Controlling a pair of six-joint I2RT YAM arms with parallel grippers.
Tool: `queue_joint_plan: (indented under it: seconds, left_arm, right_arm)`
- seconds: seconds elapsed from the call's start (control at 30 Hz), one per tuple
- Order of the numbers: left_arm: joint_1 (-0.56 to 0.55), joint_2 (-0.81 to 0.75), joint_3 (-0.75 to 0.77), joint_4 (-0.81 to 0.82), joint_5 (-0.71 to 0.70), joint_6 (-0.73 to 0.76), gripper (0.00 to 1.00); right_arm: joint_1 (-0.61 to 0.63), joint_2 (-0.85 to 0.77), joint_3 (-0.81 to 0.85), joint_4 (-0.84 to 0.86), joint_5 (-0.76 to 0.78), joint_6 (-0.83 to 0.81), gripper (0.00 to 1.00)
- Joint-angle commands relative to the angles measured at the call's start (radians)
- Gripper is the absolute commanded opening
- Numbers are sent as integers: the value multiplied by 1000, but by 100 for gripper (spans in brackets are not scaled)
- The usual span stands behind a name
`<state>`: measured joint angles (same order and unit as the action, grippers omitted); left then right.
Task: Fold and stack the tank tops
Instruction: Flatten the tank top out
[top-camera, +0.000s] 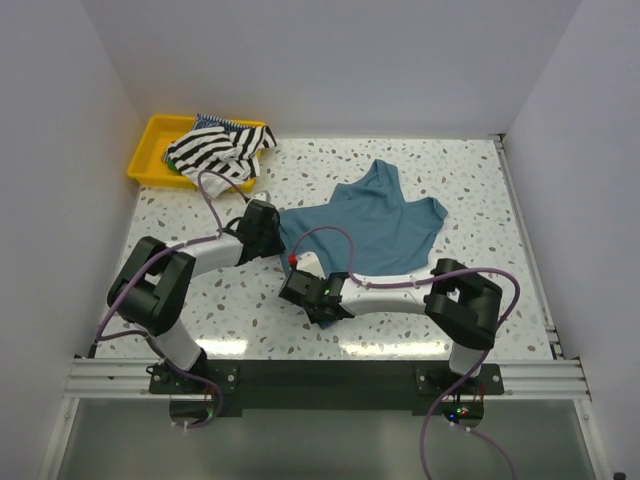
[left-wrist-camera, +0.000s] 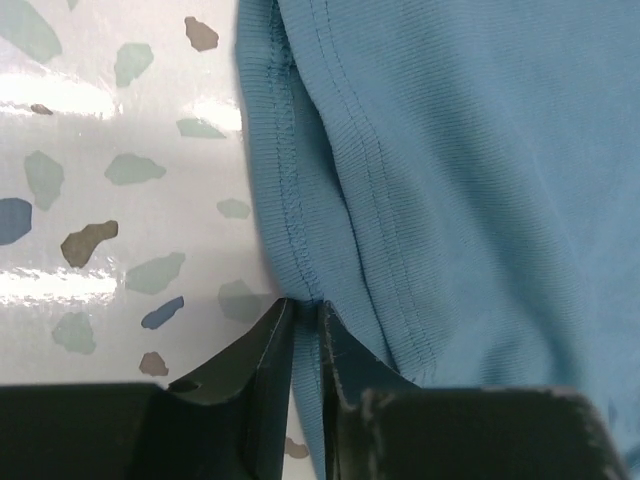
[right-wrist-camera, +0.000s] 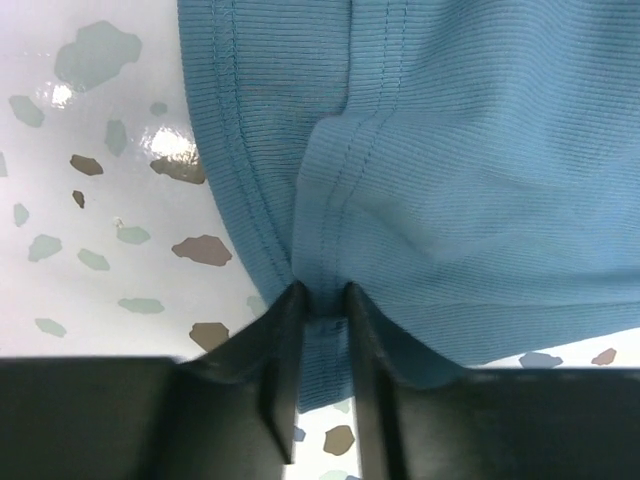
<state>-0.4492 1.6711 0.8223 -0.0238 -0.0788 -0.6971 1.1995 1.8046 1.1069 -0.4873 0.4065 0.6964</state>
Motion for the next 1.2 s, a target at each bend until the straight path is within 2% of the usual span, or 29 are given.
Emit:
queue_joint_plan:
  seconds: [0.0, 0.23, 0.37, 0.6, 0.63, 0.7, 0.83, 1.03, 1.17]
  left_arm:
    - [-14, 68, 1, -102, -81, 2, 20]
    - [-22, 67, 6, -136, -153, -8, 0]
    - [-22, 49, -5, -154, -187, -25, 0]
    - [-22, 33, -18, -163, -185, -33, 0]
    - [-22, 27, -23, -163, -177, -33, 0]
    - [-22, 18, -40, -162, -173, -33, 0]
    - [-22, -17, -71, -162, -167, -36, 0]
    - [-39, -89, -138, -160, -138, -58, 0]
    - [-71, -140, -175, -169, -127, -68, 0]
  right_arm:
    - [2, -17, -27, 19, 18, 21, 24]
    - [-5, -60, -62, 27, 35, 46, 10]
    - [-9, -128, -103, 24, 51, 69, 9]
    - [-15, -217, -179, 38, 49, 104, 18]
    - [-15, -224, -189, 42, 49, 110, 17]
    - [-17, -254, -220, 46, 49, 130, 9]
    - [-17, -339, -275, 52, 54, 167, 2]
    - [-17, -512, -324, -132, 176, 294, 0]
    - [-21, -681, -373, -375, 297, 480, 0]
